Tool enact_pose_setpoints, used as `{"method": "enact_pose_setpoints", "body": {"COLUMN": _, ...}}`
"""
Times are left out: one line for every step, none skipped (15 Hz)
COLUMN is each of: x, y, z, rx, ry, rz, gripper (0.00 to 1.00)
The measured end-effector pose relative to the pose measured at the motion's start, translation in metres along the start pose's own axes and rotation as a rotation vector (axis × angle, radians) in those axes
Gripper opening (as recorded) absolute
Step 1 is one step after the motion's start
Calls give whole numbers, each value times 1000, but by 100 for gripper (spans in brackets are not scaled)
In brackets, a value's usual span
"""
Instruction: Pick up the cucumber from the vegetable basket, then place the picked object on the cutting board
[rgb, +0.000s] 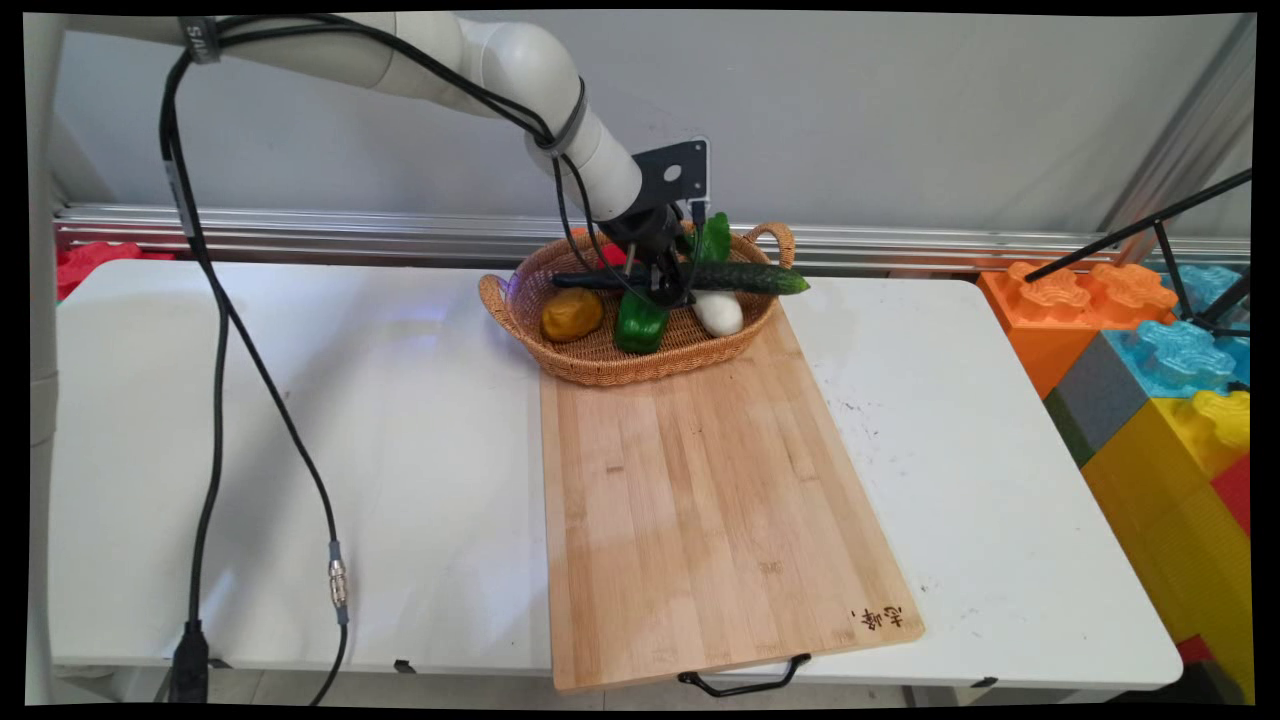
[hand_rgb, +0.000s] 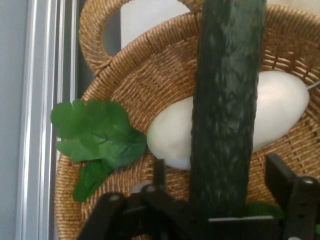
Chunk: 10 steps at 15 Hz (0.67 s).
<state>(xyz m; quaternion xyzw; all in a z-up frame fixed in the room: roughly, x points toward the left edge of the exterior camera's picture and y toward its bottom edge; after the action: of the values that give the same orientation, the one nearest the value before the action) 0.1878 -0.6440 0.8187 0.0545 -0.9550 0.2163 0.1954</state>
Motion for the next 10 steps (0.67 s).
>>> {"method": "enact_pose_setpoints", "body": {"x": 0, "y": 0, "z": 1, "rx": 3, "ry": -4, "rz": 10, "gripper": 0}}
{"method": "enact_pose_setpoints", "body": {"x": 0, "y": 0, "z": 1, "rx": 4, "ry": -6, "rz": 16, "gripper": 0}}
{"method": "enact_pose_setpoints", "body": {"x": -1, "y": 0, "z": 1, "rx": 7, "ry": -9, "rz": 24, "gripper": 0}}
{"method": "enact_pose_setpoints", "body": {"x": -1, "y": 1, "z": 1, "rx": 9, "ry": -11, "rz": 28, "gripper": 0}}
{"method": "enact_pose_setpoints", "body": {"x": -2, "y": 1, "z": 0, "rx": 12, "ry": -13, "rz": 32, "gripper": 0}}
{"method": "enact_pose_setpoints", "body": {"x": -2, "y": 1, "z": -1, "rx": 14, "ry": -14, "rz": 34, "gripper": 0}}
{"method": "enact_pose_setpoints", "body": {"x": -2, "y": 2, "z": -3, "rx": 17, "ry": -15, "rz": 35, "gripper": 0}}
{"method": "enact_pose_setpoints", "body": {"x": -2, "y": 3, "z": -7, "rx": 20, "ry": -15, "rz": 34, "gripper": 0}}
{"method": "enact_pose_setpoints", "body": {"x": -1, "y": 5, "z": -12, "rx": 22, "ry": -15, "rz": 28, "gripper": 0}}
{"method": "enact_pose_setpoints", "body": {"x": 1, "y": 6, "z": -17, "rx": 26, "ry": -12, "rz": 22, "gripper": 0}}
